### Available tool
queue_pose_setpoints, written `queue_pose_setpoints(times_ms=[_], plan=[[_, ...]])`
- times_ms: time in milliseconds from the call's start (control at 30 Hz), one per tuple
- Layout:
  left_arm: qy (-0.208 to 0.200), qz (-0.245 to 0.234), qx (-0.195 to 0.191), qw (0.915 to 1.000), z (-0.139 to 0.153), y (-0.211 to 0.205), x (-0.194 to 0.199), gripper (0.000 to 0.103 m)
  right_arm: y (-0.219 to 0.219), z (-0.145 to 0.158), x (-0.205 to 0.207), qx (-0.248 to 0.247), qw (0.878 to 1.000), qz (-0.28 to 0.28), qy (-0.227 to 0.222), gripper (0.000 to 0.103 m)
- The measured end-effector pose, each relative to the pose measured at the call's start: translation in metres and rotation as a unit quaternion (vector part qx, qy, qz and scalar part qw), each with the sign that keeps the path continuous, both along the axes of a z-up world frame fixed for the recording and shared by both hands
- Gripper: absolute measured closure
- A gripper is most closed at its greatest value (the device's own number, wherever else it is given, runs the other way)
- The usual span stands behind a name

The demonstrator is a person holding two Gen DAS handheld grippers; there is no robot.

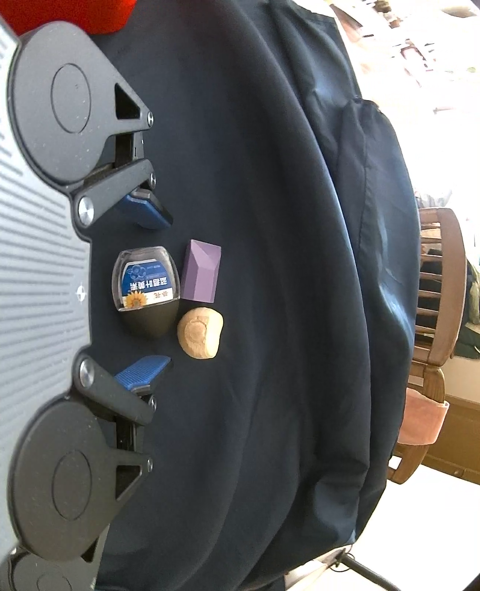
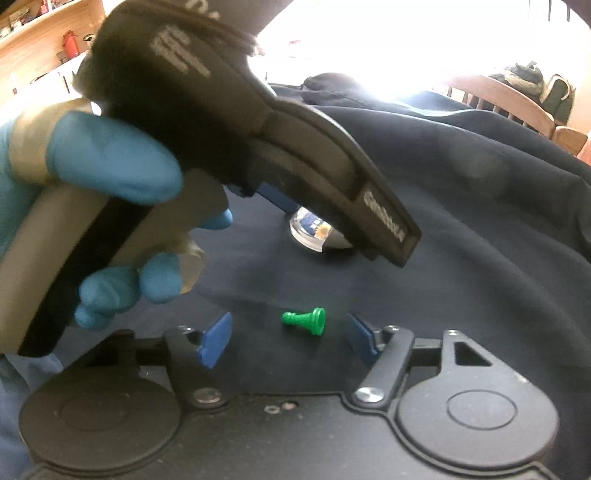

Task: Organize rigid objects
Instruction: 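Grasp the dark blue-label bottle with the left tool while the right tool grasps the green pin, then carry the bottle and green pin into the red tin with both tools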

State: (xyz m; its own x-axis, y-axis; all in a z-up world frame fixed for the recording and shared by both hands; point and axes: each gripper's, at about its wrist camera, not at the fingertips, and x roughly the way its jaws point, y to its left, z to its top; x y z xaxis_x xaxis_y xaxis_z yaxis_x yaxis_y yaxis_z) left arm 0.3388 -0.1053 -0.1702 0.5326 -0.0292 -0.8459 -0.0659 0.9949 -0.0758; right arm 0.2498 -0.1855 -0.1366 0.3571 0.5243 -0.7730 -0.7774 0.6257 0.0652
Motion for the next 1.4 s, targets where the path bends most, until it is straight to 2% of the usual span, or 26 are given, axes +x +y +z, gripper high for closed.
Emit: queue_pose_setpoints(times_ms=[400,467,533,600,933,1400], plan=[[-0.017,-0.006,0.039,0.9991,-0.004,-0.006,-0.011,0.028,0.004,0.0,-0.018,-0.008,0.999,0.006,-0.03,0.059],[-0.019,-0.006,0.042,0.9989,-0.004,-0.007,-0.013,0.032,0.003,0.0,-0.019,-0.005,1.0,0.001,-0.03,0.067],[-0.021,-0.007,0.043,0.9988,-0.003,-0.007,-0.014,0.043,0.001,0.001,-0.017,-0.003,1.0,-0.004,-0.029,0.073],[-0.022,-0.007,0.043,0.9988,-0.001,-0.007,-0.015,0.049,0.0,0.003,-0.017,-0.002,1.0,-0.007,-0.028,0.079],[-0.011,0.006,0.04,0.9991,0.005,-0.001,-0.023,0.049,-0.01,0.013,-0.017,0.009,0.999,-0.027,-0.017,0.08],[-0.017,0.039,0.014,0.999,0.042,0.022,-0.066,0.049,-0.035,0.043,-0.025,0.025,0.998,-0.059,-0.01,0.08]])
